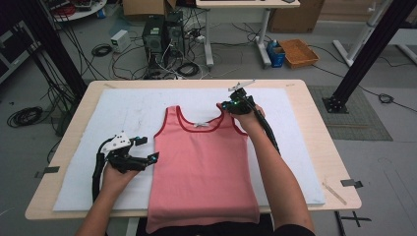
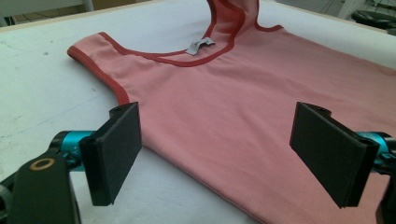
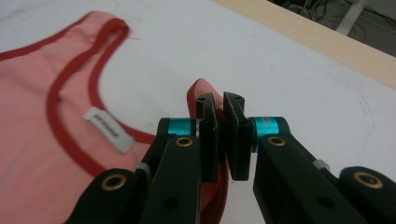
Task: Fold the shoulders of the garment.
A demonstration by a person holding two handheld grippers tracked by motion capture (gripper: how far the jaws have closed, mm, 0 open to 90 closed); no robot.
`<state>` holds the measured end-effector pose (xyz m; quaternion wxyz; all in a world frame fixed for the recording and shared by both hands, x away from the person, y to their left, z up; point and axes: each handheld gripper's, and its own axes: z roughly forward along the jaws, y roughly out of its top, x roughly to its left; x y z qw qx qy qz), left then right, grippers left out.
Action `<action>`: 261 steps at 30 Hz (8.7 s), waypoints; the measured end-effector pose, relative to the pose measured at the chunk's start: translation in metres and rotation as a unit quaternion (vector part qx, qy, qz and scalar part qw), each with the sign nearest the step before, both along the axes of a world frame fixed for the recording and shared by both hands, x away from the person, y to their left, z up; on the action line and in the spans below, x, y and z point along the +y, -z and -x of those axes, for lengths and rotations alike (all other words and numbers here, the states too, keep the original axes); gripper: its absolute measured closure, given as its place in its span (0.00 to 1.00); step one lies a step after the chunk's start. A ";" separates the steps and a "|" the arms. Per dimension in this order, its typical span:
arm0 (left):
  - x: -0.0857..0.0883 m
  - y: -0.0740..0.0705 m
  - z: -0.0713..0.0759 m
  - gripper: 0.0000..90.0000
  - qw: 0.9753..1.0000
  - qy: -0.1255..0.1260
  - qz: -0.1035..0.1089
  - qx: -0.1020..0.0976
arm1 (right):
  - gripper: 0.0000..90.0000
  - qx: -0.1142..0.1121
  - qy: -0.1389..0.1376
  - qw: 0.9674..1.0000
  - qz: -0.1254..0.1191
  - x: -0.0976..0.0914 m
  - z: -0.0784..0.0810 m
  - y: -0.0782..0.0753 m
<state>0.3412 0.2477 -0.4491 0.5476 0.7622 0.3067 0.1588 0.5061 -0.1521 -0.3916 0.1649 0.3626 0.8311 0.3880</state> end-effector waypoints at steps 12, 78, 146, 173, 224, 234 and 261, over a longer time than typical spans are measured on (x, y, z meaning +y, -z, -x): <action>0.000 0.000 0.000 0.19 1.000 0.000 -0.004 -0.002 | 0.95 -0.014 -0.047 0.997 -0.057 -0.016 0.056 -0.005; -0.003 0.000 0.000 0.19 1.000 -0.004 -0.015 -0.002 | 0.91 -0.024 -0.174 0.984 -0.013 -0.024 0.179 0.054; -0.041 -0.030 -0.123 0.18 0.994 -0.046 -0.030 0.090 | 0.24 -0.017 0.005 0.993 -0.114 -0.116 0.165 0.057; -0.082 -0.006 -0.191 0.48 0.975 -0.101 -0.129 0.149 | 0.24 -0.007 0.007 0.992 -0.123 -0.118 0.163 0.058; -0.050 -0.015 0.011 0.56 0.999 0.009 -0.024 0.028 | 0.24 -0.014 0.010 0.992 -0.124 -0.118 0.164 0.058; -0.050 -0.018 0.000 0.52 0.999 -0.003 0.006 0.035 | 0.24 -0.010 0.010 0.992 -0.123 -0.118 0.163 0.058; -0.059 -0.008 0.007 0.75 0.994 0.069 -0.056 0.061 | 0.24 -0.010 0.009 0.993 -0.121 -0.118 0.163 0.058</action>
